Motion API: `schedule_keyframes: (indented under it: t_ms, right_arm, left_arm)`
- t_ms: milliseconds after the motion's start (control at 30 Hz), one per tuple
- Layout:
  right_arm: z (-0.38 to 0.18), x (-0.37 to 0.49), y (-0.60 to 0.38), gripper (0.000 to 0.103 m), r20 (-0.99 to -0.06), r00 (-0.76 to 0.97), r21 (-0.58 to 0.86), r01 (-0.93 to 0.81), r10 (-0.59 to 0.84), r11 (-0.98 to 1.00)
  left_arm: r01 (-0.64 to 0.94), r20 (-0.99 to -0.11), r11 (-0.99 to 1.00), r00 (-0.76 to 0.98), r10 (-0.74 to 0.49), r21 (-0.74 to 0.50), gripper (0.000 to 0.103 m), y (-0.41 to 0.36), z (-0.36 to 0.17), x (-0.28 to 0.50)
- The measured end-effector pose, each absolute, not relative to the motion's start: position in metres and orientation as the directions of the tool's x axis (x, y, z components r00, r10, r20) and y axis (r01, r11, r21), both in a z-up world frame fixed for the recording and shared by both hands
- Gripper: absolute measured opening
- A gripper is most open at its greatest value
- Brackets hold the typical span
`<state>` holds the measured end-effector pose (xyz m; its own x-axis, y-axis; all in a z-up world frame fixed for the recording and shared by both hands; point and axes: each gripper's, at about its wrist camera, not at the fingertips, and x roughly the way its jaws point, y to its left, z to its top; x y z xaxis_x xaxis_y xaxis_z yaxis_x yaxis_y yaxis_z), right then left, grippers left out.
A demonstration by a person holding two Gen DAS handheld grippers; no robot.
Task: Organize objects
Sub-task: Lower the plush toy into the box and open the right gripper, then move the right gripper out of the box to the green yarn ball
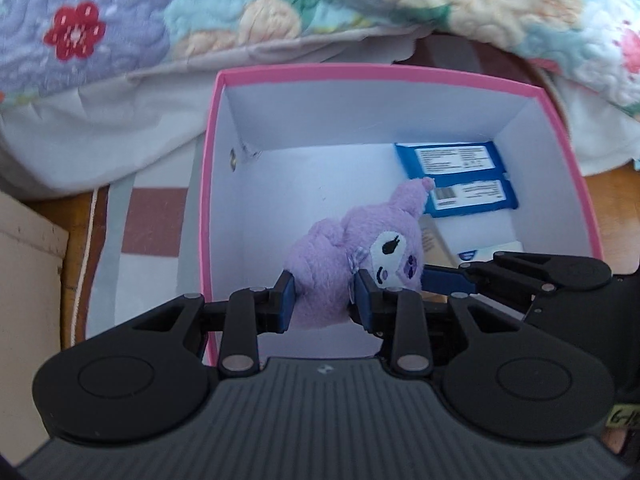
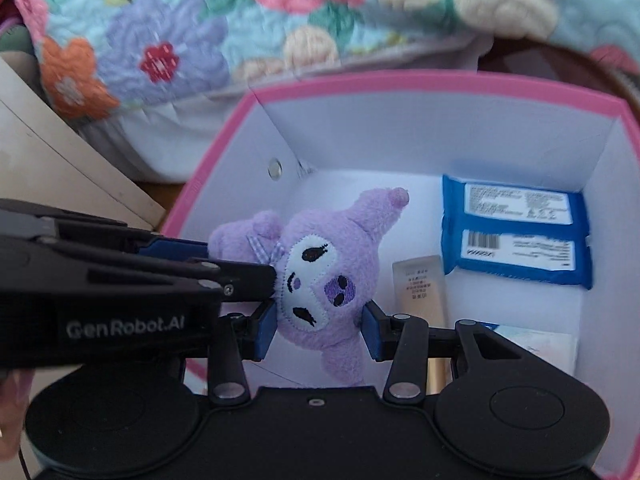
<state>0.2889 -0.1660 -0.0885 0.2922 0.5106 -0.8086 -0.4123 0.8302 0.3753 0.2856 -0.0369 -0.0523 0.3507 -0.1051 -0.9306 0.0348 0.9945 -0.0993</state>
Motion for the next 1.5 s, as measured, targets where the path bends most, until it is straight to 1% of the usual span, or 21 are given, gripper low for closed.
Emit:
schedule_keyframes:
  t_ms: [167, 400, 467, 533, 600, 667, 733, 833, 867, 900, 1033, 1100, 1233, 1367, 1500]
  right_arm:
    - [-0.1, 0.296, -0.158, 0.049, -0.837, 0.247, 0.359, -0.425, 0.488, 0.831]
    - [-0.109, 0.302, -0.15, 0.049, -0.885, 0.181, 0.33, -0.405, 0.429, 0.852]
    - [-0.11, 0.301, -0.147, 0.049, -0.896, 0.196, 0.289, -0.422, 0.398, 0.859]
    - [-0.108, 0.299, -0.147, 0.049, -0.902, 0.215, 0.254, -0.437, 0.375, 0.863]
    - [-0.107, 0.298, -0.15, 0.049, -0.904, 0.208, 0.255, -0.438, 0.373, 0.862]
    - [-0.104, 0.298, -0.156, 0.053, -0.897, 0.195, 0.287, -0.424, 0.397, 0.859]
    - [-0.098, 0.296, -0.164, 0.054, -0.883, 0.202, 0.314, -0.415, 0.423, 0.854]
    - [-0.081, 0.286, -0.175, 0.052, -0.859, 0.256, 0.314, -0.421, 0.444, 0.851]
    - [-0.075, 0.283, -0.179, 0.048, -0.852, 0.266, 0.315, -0.428, 0.451, 0.847]
    - [-0.067, 0.279, -0.182, 0.046, -0.846, 0.271, 0.318, -0.434, 0.458, 0.843]
    - [-0.025, 0.258, -0.2, 0.046, -0.821, 0.311, 0.31, -0.46, 0.478, 0.832]
    - [-0.003, 0.247, -0.209, 0.047, -0.806, 0.32, 0.321, -0.47, 0.497, 0.822]
    - [0.036, 0.224, -0.231, 0.047, -0.796, 0.317, 0.331, -0.485, 0.516, 0.809]
    - [0.067, 0.203, -0.251, 0.05, -0.789, 0.301, 0.353, -0.492, 0.536, 0.796]
    - [0.09, 0.175, -0.264, 0.058, -0.792, 0.317, 0.309, -0.528, 0.522, 0.791]
  left_arm:
    - [-0.005, -0.939, 0.993, 0.324, -0.111, -0.119, 0.031, -0.033, -0.067, 0.287]
    - [0.022, -0.939, 0.999, 0.341, -0.047, -0.042, 0.031, -0.044, -0.072, 0.286]
    - [0.019, -0.936, 0.998, 0.348, -0.058, -0.055, 0.033, -0.042, -0.071, 0.287]
    - [0.015, -0.929, 0.997, 0.362, -0.073, -0.072, 0.042, -0.038, -0.069, 0.286]
    - [0.024, -0.919, 0.998, 0.388, -0.066, -0.062, 0.043, -0.037, -0.065, 0.283]
    - [0.045, -0.913, 0.998, 0.402, -0.063, -0.049, 0.043, -0.037, -0.061, 0.279]
    - [0.065, -0.907, 0.996, 0.414, -0.081, -0.059, 0.043, -0.038, -0.054, 0.272]
    - [0.07, -0.897, 0.993, 0.426, -0.12, -0.1, 0.042, -0.037, -0.038, 0.259]
    - [0.064, -0.891, 0.992, 0.436, -0.127, -0.111, 0.041, -0.036, -0.031, 0.254]
    - [0.065, -0.886, 0.991, 0.443, -0.135, -0.118, 0.041, -0.037, -0.023, 0.248]
    - [0.108, -0.871, 0.982, 0.452, -0.189, -0.157, 0.042, -0.036, 0.012, 0.227]
    - [0.133, -0.867, 0.98, 0.459, -0.196, -0.151, 0.043, -0.037, 0.031, 0.216]
    - [0.189, -0.874, 0.977, 0.453, -0.175, -0.097, 0.043, -0.039, 0.065, 0.192]
    - [0.218, -0.885, 0.971, 0.428, -0.183, -0.095, 0.043, -0.035, 0.093, 0.167]
    - [0.258, -0.892, 0.964, 0.418, -0.17, -0.063, 0.044, -0.036, 0.11, 0.14]
